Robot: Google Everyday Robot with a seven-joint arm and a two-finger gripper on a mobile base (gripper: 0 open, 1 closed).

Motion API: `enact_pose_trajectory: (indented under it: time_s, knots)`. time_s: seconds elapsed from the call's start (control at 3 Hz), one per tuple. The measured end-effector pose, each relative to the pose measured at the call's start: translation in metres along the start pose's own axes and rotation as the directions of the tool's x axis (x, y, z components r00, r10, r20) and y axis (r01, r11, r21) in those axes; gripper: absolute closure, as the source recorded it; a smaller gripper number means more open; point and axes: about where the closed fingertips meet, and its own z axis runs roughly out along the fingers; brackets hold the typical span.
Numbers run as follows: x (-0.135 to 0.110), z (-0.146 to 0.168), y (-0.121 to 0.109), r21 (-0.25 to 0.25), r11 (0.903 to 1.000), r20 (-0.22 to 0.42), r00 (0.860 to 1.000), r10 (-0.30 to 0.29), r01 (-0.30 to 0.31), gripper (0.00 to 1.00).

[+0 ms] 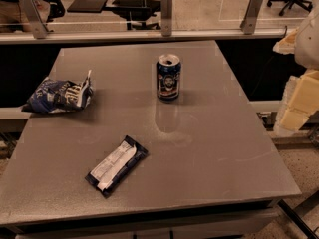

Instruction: Pick blue chip bag

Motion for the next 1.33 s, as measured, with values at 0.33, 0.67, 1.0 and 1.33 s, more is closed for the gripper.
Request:
enact_pose_trajectory:
  time_s: [0.33, 0.67, 1.0, 1.33]
  knots:
    - [0.0, 0.0, 0.0, 0.0, 1.0, 0.0, 1.0, 0.0, 0.0, 0.0]
    - [-0.009, 0.001, -0.004, -0.048, 0.9987, 0.021, 1.0, -0.015, 0.016, 0.0]
    - [-0.048, 0.005, -0.026, -0.071, 0.9947, 0.092, 0.993, -0.067, 0.074, 0.0]
    - [-0.107, 0.017, -0.047, -0.078, 0.987, 0.171, 0.977, -0.126, 0.141, 0.0]
